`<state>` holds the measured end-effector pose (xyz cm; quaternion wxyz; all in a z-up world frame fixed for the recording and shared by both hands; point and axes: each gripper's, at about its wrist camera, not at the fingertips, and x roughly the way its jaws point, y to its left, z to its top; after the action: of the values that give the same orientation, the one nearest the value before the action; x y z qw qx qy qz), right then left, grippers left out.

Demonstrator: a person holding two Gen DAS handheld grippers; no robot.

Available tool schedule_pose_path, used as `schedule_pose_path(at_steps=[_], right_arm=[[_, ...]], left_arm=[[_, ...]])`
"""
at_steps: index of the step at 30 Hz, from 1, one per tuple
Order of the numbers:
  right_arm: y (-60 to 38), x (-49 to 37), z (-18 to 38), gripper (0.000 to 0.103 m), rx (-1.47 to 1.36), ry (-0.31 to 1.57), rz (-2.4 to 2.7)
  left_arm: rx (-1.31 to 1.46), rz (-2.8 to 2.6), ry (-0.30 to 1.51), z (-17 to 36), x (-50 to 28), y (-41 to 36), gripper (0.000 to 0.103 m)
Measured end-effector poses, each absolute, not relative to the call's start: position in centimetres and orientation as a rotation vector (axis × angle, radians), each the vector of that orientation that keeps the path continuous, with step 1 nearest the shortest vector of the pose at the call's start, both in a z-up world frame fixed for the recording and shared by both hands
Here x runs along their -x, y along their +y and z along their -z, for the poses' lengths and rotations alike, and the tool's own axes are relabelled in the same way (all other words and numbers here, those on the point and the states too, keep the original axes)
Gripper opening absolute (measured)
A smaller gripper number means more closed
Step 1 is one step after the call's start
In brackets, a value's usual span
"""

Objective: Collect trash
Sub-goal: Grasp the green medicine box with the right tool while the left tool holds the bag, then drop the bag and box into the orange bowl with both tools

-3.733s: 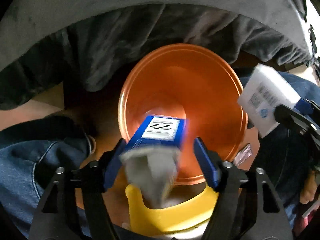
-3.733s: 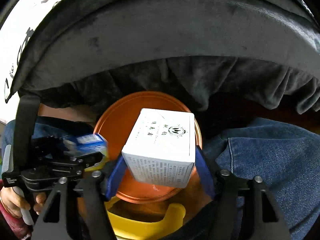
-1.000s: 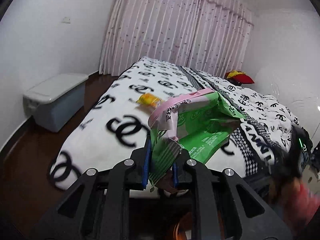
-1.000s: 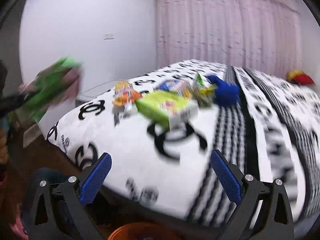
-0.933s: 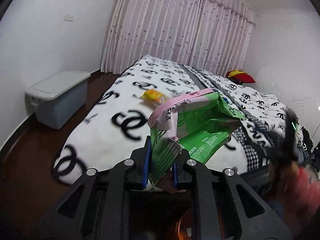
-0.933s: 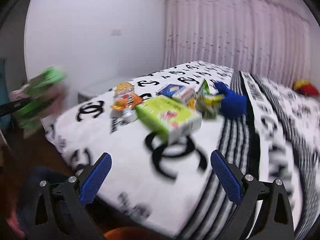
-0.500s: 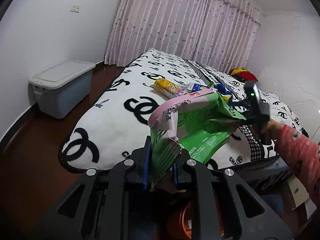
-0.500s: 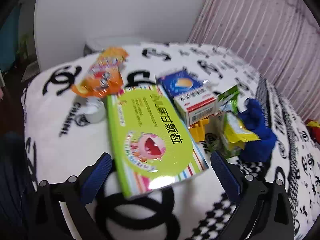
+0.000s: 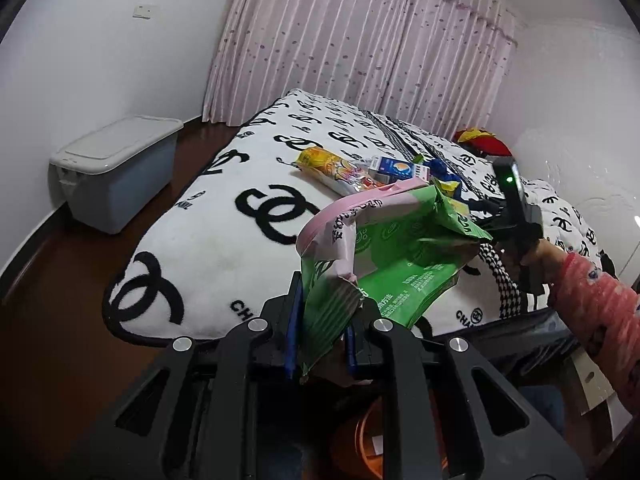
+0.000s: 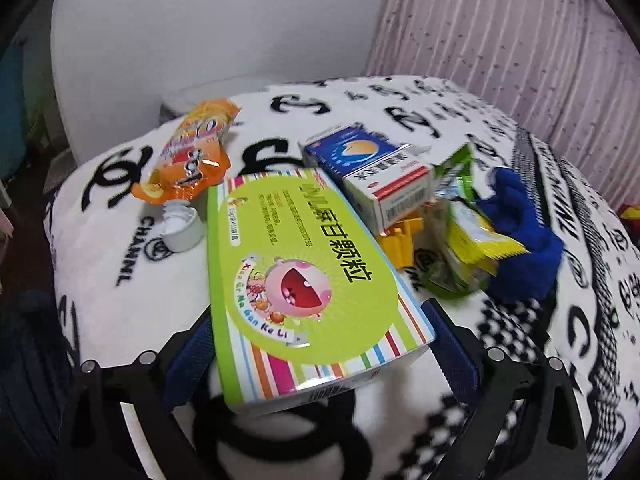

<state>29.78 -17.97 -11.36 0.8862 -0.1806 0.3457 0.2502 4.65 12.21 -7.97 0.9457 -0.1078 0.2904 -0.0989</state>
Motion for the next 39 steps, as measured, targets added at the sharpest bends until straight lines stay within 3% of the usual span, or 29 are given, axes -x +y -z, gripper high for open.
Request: schedule_pose_path(at_steps=[18, 25, 26, 27, 28, 31, 39], right_arm=[[-26.0, -14.2, 6.1, 0.094, 0.165, 0.564, -0.463], [-27.7, -7.6, 6.9, 0.092, 0.148, 0.586, -0.479], [-27.8, -6.8, 7.5, 0.09, 0.137, 0.602, -0.487], [-28.1, -6.1, 8.3, 0.079, 0.124, 0.62, -0.494], [-28.3, -5.9, 9.0, 0.035, 0.098, 0.66, -0.511], [-28.9, -5.9, 13.2, 0.03, 0.006, 0.782, -0.509], [-28.4, -5.5, 25.3, 0.03, -0.098, 0.988, -0.427]], left_arm=[[0.098, 0.345, 0.642, 8.8, -2.4, 5.8, 0.016], [-0.021, 0.431, 0.726, 11.2, -1.0, 2.4, 0.016], [-0.033, 0.441, 0.74, 11.6, -0.9, 1.9, 0.016], [-0.048, 0.453, 0.76, 12.3, -0.8, 1.4, 0.016], [-0.057, 0.46, 0.78, 12.9, -0.8, 0.9, 0.016], [-0.099, 0.48, 0.852, 15.6, -1.4, -1.0, 0.016], [-0.29, 0.423, 1.1, 26.6, -4.3, -6.8, 0.017]])
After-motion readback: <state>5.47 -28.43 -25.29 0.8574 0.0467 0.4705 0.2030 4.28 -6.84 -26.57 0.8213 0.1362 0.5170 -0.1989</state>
